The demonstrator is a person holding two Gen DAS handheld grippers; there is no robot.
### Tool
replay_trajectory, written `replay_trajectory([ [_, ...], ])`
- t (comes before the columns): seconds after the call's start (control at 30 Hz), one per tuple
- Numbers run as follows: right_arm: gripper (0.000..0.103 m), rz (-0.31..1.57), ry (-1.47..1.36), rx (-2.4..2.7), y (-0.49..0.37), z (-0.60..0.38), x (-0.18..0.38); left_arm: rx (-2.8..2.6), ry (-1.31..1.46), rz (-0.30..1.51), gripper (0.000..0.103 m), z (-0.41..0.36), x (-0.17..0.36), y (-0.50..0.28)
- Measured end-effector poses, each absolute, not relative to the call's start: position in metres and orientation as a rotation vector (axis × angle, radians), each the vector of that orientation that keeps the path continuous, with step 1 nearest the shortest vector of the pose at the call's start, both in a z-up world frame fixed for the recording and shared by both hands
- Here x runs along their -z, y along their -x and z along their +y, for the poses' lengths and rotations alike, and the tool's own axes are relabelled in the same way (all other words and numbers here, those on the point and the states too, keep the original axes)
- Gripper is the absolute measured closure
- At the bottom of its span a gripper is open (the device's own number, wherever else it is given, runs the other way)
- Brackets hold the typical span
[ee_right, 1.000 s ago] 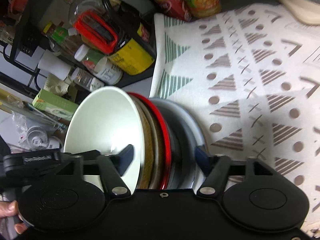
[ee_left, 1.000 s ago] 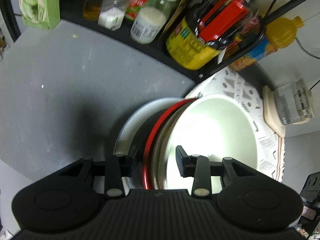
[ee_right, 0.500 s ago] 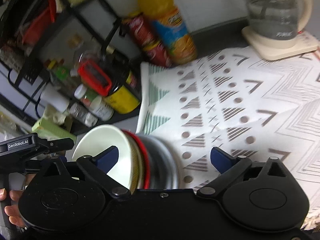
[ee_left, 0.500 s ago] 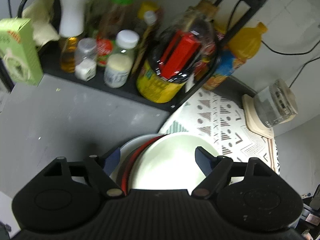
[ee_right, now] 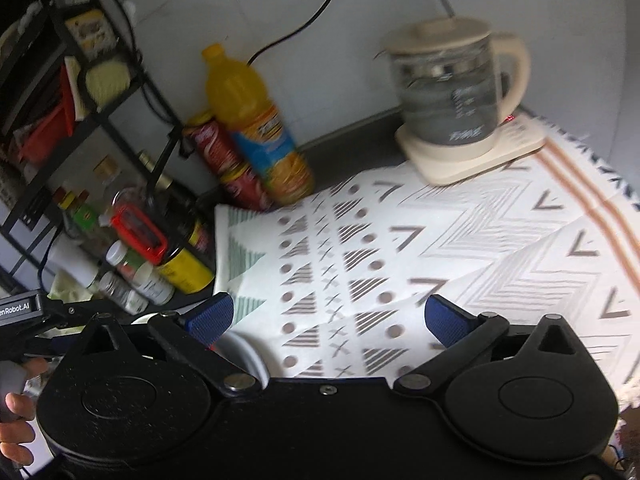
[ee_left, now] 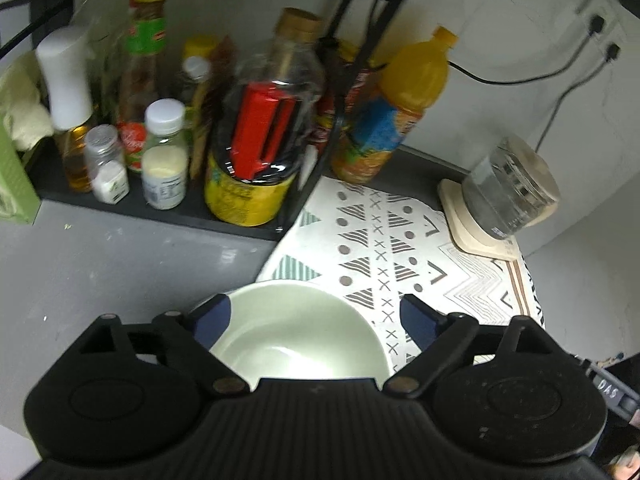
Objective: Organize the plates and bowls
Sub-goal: 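Open both grippers and pull them back from the stack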
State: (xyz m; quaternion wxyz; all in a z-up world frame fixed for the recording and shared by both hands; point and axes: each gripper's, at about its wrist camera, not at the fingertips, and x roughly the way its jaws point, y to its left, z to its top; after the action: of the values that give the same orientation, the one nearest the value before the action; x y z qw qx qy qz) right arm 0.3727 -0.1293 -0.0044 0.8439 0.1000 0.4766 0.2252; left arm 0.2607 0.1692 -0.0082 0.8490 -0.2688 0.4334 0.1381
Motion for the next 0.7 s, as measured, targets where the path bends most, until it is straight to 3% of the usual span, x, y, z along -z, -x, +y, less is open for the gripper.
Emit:
replay_trajectory([
  [0.37,0.000,0.905,-0.174,-0.337,-0.344,-0.172,-0.026,-0.214,0.499,0.850,0.004,0.130,-0.005,-0.244],
  [0.7,0.000,0.831,-0.127,-0.313,-0.285,-0.188,-0.058,-0.187,0.505,0.787,0.000,0.103,-0.029,-0.183],
])
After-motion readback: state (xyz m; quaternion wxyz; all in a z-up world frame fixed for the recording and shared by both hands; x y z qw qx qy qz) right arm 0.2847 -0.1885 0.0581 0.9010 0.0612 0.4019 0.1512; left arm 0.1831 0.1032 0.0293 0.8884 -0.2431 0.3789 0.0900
